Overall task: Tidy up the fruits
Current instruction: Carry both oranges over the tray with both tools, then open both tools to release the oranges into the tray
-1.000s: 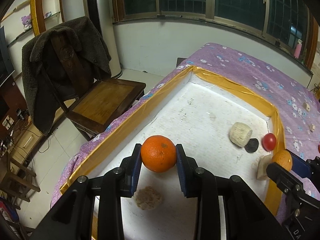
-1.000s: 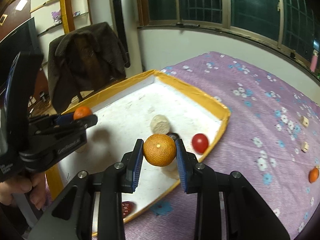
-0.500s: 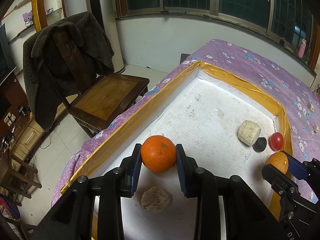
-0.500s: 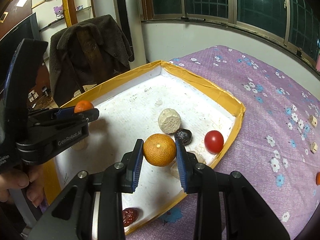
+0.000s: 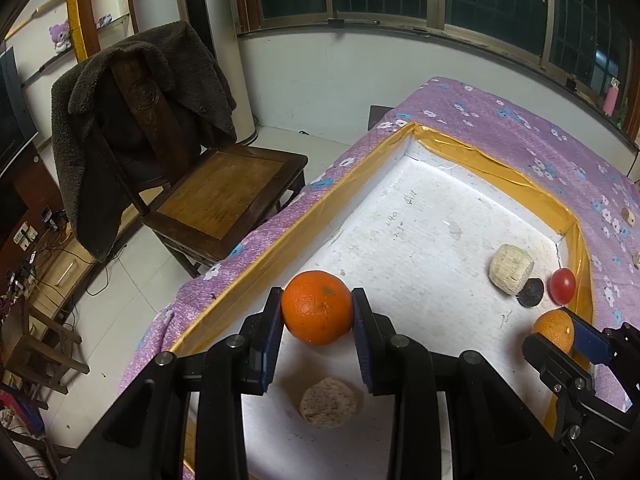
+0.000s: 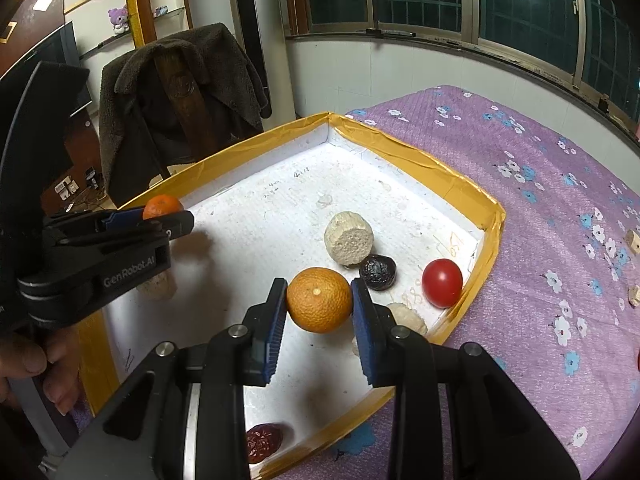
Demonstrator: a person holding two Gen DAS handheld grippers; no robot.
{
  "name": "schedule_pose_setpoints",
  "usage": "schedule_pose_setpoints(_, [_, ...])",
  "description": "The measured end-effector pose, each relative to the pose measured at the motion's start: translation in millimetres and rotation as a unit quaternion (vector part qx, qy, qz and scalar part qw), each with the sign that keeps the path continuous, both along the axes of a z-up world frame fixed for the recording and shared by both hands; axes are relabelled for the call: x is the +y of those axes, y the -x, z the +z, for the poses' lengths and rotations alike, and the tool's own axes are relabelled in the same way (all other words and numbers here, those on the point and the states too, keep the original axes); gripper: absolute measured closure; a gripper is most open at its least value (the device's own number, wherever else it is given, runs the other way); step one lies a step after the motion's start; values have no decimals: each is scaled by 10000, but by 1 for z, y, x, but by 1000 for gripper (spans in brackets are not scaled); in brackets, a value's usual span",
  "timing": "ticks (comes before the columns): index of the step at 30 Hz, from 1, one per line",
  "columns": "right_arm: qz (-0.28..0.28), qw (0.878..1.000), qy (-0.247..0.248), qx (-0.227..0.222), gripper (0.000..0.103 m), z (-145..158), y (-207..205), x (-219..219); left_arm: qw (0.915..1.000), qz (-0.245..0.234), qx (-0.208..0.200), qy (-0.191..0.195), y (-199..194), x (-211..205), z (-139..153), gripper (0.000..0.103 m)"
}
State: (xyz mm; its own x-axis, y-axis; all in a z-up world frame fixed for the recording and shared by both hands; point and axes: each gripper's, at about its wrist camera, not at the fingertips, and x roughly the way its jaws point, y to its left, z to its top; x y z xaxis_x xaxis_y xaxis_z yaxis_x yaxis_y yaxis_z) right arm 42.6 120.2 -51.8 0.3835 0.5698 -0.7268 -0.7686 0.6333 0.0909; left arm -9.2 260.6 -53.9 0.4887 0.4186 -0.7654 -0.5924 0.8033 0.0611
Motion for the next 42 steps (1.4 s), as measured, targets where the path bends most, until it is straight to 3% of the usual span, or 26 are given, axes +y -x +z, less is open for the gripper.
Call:
schedule_pose_setpoints(16, [58, 9999, -46, 133, 69, -3, 0, -1, 9997, 169, 157, 38, 5, 5, -2, 69])
schedule_pose_setpoints(18, [73, 9998, 10, 167, 68, -5, 0, -1, 9995, 233, 184, 53, 6, 6, -2, 54])
schedule_pose_setpoints(19, [58, 9998, 42, 159, 65, -6, 0, 0, 9996, 243, 137, 103, 9, 6, -1, 41])
schedule_pose_setpoints(20, [44, 9999, 47, 145, 60, -7, 1, -1, 9996, 211, 86, 154, 10, 6, 1, 37])
schedule_pose_setpoints(23, [45, 9999, 51, 97, 39, -3, 3, -4, 9997, 243, -27, 31, 16, 1, 10, 31])
schedule_pose_setpoints(27, [9, 10000, -3, -63, 36, 9, 8, -14, 9995, 219, -209, -98, 21, -9, 25, 29])
schedule_pose_setpoints(33, [-319, 9985, -305, -332, 35, 38, 9, -62, 9972, 49, -701, -243, 22, -38, 52, 20])
schedule_pose_setpoints(36, [-620, 9963, -342, -480, 24, 47, 5, -103, 9945, -209, -1003, -197, 14, -65, 59, 15])
schedule_pose_setpoints(42, [-1776, 9834, 38, -372, 19, 23, -24, -222, 9893, -1188, -826, -195, -29, -138, 45, 14])
